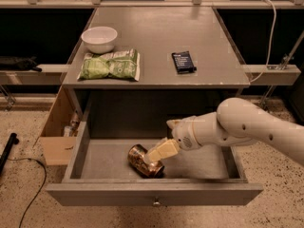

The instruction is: Pick orange can from top drawer and place on counter

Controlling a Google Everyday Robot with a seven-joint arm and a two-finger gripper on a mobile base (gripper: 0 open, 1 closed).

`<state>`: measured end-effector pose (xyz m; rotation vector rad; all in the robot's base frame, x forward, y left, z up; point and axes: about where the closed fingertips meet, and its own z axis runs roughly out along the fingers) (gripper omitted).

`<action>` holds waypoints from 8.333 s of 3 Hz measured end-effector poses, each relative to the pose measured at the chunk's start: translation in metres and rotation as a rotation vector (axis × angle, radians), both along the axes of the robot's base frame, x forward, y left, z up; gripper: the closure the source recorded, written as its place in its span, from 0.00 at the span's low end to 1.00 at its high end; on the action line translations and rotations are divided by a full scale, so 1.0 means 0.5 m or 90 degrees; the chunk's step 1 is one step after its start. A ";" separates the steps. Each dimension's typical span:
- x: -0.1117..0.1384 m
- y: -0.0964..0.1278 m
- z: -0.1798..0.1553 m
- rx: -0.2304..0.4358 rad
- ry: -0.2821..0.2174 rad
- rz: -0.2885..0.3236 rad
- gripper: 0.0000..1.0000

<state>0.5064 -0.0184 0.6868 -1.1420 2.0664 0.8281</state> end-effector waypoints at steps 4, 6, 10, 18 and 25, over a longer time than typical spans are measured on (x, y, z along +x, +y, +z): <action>-0.048 0.049 -0.101 0.000 -0.027 -0.087 0.00; -0.017 0.109 -0.101 -0.048 -0.041 -0.059 0.00; -0.018 0.008 -0.132 -0.067 -0.049 -0.107 0.00; 0.007 -0.018 0.018 -0.095 -0.077 -0.089 1.00; 0.034 -0.103 0.305 -0.173 -0.192 -0.038 1.00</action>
Offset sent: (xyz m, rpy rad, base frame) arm -0.0189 0.0177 -0.0482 0.0371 -0.0370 -0.1658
